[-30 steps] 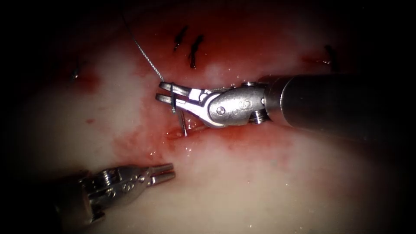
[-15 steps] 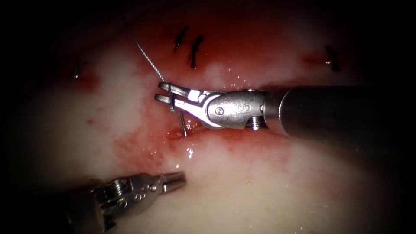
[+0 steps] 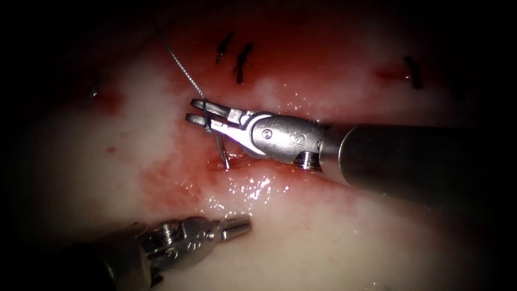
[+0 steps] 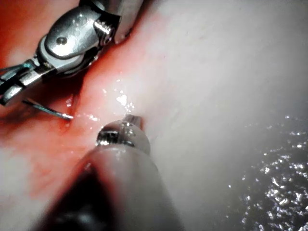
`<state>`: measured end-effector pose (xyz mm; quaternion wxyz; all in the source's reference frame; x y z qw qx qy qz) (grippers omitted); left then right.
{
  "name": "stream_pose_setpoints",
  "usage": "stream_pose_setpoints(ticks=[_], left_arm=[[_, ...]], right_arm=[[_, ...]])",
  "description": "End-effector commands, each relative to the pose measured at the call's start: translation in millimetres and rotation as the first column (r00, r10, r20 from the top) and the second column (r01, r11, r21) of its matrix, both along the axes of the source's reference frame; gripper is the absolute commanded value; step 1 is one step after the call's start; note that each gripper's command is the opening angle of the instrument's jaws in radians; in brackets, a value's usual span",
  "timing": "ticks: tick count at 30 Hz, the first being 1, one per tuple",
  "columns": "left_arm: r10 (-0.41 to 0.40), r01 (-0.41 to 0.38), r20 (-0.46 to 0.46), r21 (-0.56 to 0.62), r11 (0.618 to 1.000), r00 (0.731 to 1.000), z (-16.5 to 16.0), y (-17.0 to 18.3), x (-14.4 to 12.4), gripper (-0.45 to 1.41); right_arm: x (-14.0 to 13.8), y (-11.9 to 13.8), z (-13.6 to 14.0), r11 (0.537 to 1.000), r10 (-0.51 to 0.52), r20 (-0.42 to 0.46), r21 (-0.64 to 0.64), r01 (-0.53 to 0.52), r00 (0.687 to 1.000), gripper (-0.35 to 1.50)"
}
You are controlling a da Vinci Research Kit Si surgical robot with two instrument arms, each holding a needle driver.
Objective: Wound Closure
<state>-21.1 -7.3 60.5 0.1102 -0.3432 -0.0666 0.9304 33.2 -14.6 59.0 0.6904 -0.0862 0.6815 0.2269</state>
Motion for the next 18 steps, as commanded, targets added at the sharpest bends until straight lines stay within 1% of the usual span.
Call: stream_pose_setpoints(ticks=[1, 6, 12, 18], left_arm=[[-0.003, 0.003, 0.001, 0.004, 1.0, 1.0, 0.9, -0.1, -0.4, 0.16], [-0.002, 0.002, 0.001, -0.003, 1.0, 1.0, 1.7, 0.1, -0.4, 0.16], [0.006, -0.006, 0.015, 0.0, 1.0, 1.0, 2.3, -0.1, -0.5, 0.09], [0.014, -0.013, 0.021, -0.003, 1.0, 1.0, 2.8, -0.2, -0.2, 0.09]], right_arm=[[0.8, -0.2, 0.6, 1.0, -0.001, -0.002, 0.0, 0.001, 1.0, -0.35], [0.8, -0.1, 0.6, 1.0, -0.001, -0.013, 0.018, 0.001, 1.0, -0.35], [0.7, 0.0, 0.5, 0.999, 0.005, -0.025, 0.039, -0.004, 1.0, -0.35], [0.7, 0.0, 0.4, 0.998, 0.009, -0.044, 0.065, -0.007, 0.999, -0.35]])
